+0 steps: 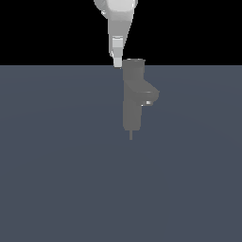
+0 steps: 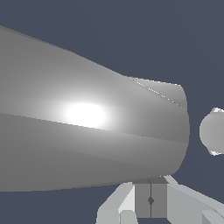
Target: Turn on the faucet by rotating a designated handle.
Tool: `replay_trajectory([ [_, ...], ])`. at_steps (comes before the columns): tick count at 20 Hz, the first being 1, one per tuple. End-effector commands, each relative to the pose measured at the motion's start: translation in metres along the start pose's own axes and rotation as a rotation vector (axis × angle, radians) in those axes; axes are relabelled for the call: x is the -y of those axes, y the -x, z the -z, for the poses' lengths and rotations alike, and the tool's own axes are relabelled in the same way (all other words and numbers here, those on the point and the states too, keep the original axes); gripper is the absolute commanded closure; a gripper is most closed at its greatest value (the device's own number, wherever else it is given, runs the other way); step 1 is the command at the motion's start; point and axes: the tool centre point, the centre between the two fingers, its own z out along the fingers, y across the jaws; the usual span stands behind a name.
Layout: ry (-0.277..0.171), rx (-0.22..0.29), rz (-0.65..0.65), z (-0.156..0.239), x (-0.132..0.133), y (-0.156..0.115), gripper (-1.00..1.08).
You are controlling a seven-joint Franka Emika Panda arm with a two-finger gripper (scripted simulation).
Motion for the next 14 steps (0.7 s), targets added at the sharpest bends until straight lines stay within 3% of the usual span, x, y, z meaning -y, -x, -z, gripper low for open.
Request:
replay_trajectory([
  [1, -0.006, 0.003, -0.026, 0.002, -0.001, -0.029, 1.08],
  [14, -0.012, 0.005, -0.033, 0.004, -0.006, -0.104, 1.08],
])
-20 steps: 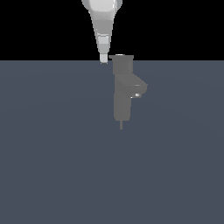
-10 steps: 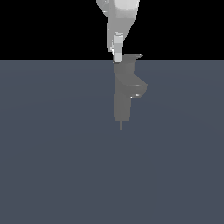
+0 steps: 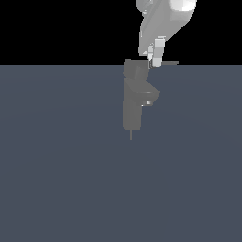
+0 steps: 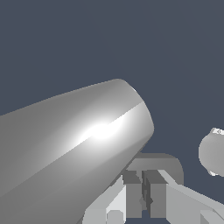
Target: Turn on the faucet by rotating a designated handle.
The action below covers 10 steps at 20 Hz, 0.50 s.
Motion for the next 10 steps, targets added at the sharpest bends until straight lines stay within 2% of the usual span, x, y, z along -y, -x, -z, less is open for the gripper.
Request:
replay_trajectory([
  [1, 0.0, -0.002, 0.0, 0.0, -0.001, 0.0, 1.08],
  [10, -0.003, -0.002, -0.006, 0.001, 0.015, -0.021, 1.08],
])
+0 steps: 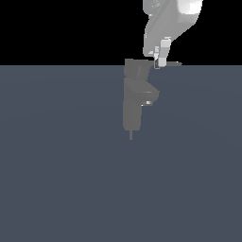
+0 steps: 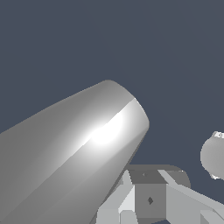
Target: Turn on the faucet by rotating a designated handle.
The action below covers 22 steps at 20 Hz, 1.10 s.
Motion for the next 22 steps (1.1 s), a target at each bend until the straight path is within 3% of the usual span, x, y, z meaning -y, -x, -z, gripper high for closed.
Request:
replay_trajectory([
  [1, -0.004, -0.001, -0.003, -0.001, 0.007, -0.008, 1.08],
  [22, -0.01, 0.0, -0.017, 0.002, 0.04, -0.053, 1.08],
])
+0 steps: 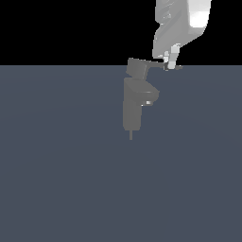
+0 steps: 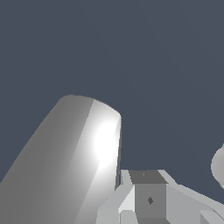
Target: Turn on the faucet by rotating a designated handle.
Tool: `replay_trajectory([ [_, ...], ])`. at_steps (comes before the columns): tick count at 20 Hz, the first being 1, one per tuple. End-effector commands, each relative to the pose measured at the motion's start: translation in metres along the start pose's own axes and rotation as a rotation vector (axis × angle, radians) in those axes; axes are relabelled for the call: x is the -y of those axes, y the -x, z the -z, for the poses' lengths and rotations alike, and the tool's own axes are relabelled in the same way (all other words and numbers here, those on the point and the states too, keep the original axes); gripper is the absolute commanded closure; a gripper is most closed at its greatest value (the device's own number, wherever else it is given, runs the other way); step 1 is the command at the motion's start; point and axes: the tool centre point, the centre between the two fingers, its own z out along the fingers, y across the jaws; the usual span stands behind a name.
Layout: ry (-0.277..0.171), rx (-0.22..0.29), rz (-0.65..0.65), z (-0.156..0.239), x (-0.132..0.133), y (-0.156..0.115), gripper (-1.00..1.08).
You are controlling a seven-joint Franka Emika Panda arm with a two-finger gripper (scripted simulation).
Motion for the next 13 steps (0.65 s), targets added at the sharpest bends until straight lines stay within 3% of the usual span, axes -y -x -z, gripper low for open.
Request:
replay_trajectory([
  [1, -0.004, -0.001, -0.016, 0.001, 0.003, -0.014, 1.08],
  [13, -0.007, 0.0, -0.023, 0.002, 0.019, -0.037, 1.08],
])
